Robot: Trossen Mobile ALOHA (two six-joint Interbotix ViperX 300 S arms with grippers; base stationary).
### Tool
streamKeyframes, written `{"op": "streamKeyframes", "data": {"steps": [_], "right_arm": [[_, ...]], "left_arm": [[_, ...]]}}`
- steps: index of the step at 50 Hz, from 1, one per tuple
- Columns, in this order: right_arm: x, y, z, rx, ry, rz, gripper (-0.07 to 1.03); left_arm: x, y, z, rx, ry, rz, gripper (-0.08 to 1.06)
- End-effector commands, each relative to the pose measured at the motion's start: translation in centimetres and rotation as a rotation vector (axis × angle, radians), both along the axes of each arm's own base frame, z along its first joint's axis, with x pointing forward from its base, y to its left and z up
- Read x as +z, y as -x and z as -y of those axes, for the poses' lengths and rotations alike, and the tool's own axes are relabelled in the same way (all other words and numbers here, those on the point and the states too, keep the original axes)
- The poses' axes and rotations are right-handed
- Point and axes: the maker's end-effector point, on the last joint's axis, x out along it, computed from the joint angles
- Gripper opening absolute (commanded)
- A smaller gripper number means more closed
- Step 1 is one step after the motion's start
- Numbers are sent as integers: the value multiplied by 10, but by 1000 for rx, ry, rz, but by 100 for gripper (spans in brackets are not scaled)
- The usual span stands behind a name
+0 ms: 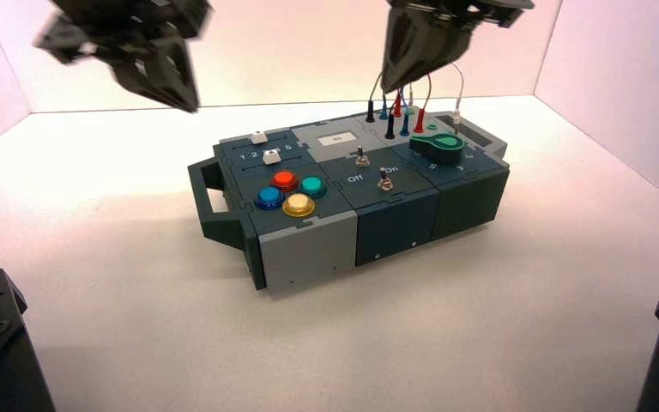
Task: Flip the top switch on with the right gripper.
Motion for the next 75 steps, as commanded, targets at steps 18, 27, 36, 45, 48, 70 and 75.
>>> {"op": "streamKeyframes", "data": {"steps": [18, 27, 36, 45, 48, 70, 75], "right_arm": [[9, -17, -15, 4, -12, 20, -2], [14, -22, -18, 6, -15, 35, -2], [14, -27, -22, 8, -12, 34, -2], [8, -28, -24, 13, 11, 2, -2], [3, -28, -25, 16, 22, -12, -2], [-33, -20, -24, 8, 82, -124, -2], [-44, -20, -28, -2, 87, -160, -2]], "left_arm": [[-54, -1, 18, -129, -131, -183, -3], [-59, 0, 16, -148, -155, -202, -3], [-63, 4, 14, -176, -184, -248, -3], [-65, 10, 11, -183, -197, -281, -3], [-65, 13, 10, -185, -201, -294, -3], [-59, 11, 12, -188, -198, -293, -3], [-58, 7, 14, -192, -196, -286, -3]]}}
